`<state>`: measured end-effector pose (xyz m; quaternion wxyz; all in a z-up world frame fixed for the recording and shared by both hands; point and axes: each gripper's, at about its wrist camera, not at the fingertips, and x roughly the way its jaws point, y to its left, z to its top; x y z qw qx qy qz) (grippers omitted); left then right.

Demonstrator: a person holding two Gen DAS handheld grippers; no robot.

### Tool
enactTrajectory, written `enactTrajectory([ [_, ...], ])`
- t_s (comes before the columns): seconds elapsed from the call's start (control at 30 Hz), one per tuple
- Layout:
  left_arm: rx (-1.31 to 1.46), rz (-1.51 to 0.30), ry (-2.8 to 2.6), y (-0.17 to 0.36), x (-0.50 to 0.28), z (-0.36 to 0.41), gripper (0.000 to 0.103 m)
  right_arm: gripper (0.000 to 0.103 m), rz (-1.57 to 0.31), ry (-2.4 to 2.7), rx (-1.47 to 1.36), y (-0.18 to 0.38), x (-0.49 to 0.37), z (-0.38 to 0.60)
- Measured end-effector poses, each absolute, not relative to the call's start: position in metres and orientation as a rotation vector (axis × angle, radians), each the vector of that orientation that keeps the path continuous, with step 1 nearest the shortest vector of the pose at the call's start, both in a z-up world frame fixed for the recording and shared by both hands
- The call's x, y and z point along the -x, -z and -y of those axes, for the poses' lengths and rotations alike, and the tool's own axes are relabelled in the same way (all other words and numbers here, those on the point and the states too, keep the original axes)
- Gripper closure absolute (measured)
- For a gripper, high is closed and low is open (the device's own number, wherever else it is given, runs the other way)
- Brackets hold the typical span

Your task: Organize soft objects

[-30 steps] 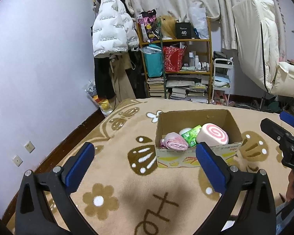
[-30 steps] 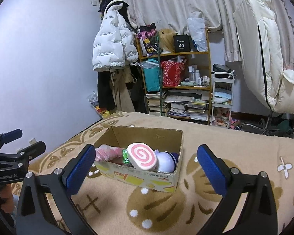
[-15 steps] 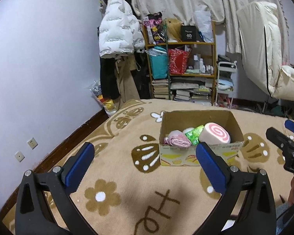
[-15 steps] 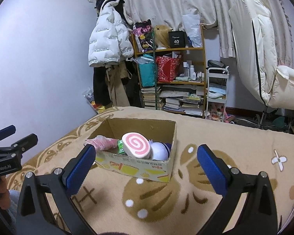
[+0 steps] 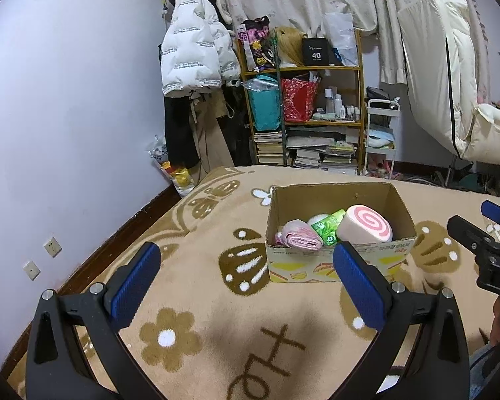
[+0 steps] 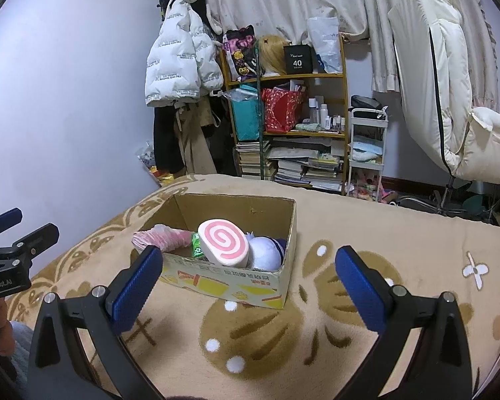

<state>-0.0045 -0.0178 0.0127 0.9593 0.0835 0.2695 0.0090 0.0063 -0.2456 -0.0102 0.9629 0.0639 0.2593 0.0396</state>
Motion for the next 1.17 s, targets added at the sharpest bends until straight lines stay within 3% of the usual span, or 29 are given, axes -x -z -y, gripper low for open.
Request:
enactTrajectory([
  [1.17,-0.185,-0.559,-0.003,-0.0109,0.0025,0.0196,0.001,0.0,-0.542,-0.071,-0.123,0.0142,-0.0087,0.2445],
])
